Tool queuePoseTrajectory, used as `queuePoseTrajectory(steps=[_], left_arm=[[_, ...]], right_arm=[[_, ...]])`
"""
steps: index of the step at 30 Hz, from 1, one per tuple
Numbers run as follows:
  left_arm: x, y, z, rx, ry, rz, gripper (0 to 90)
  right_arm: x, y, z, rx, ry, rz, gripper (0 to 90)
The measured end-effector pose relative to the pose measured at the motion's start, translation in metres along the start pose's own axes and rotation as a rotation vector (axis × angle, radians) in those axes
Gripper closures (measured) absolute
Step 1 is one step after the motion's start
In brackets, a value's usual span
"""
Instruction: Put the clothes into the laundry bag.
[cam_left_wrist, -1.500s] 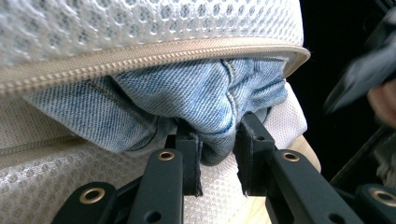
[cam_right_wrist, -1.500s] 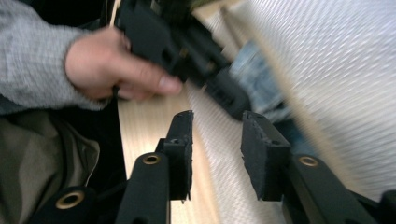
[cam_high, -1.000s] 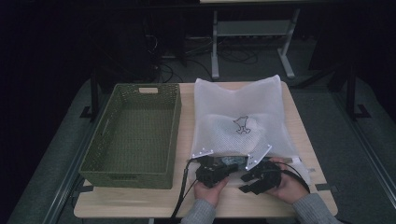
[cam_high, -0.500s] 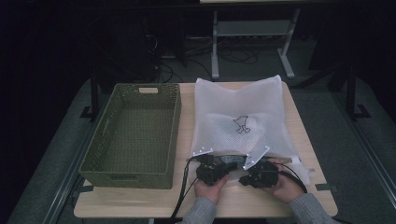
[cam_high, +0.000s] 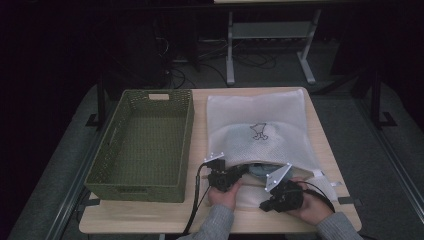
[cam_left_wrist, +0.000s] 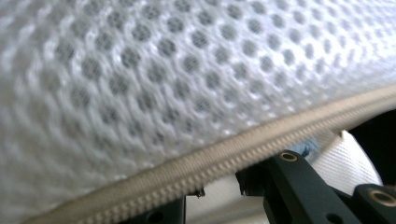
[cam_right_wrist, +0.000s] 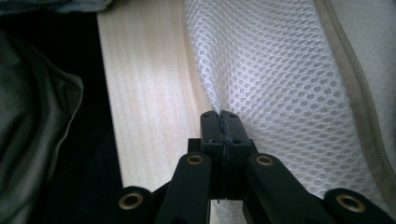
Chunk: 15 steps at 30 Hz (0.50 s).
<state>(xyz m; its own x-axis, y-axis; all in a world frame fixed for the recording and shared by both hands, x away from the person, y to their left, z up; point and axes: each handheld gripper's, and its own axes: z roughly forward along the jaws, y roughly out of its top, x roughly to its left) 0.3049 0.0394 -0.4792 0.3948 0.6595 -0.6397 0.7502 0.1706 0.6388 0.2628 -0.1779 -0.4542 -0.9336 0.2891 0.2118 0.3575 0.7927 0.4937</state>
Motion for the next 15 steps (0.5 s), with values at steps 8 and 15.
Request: queuePoseTrajectory(steps=[8, 15], left_arm=[[-0.002, -0.01, -0.007, 0.015, -0.019, 0.033, 64.8], [-0.005, -0.021, -0.021, 0.023, -0.047, 0.029, 51.4]], right_arm=[[-0.007, -0.001, -0.007, -0.043, 0.03, 0.028, 77.8], [-0.009, 0.005, -0.045, -0.149, -0.02, 0.055, 66.0]])
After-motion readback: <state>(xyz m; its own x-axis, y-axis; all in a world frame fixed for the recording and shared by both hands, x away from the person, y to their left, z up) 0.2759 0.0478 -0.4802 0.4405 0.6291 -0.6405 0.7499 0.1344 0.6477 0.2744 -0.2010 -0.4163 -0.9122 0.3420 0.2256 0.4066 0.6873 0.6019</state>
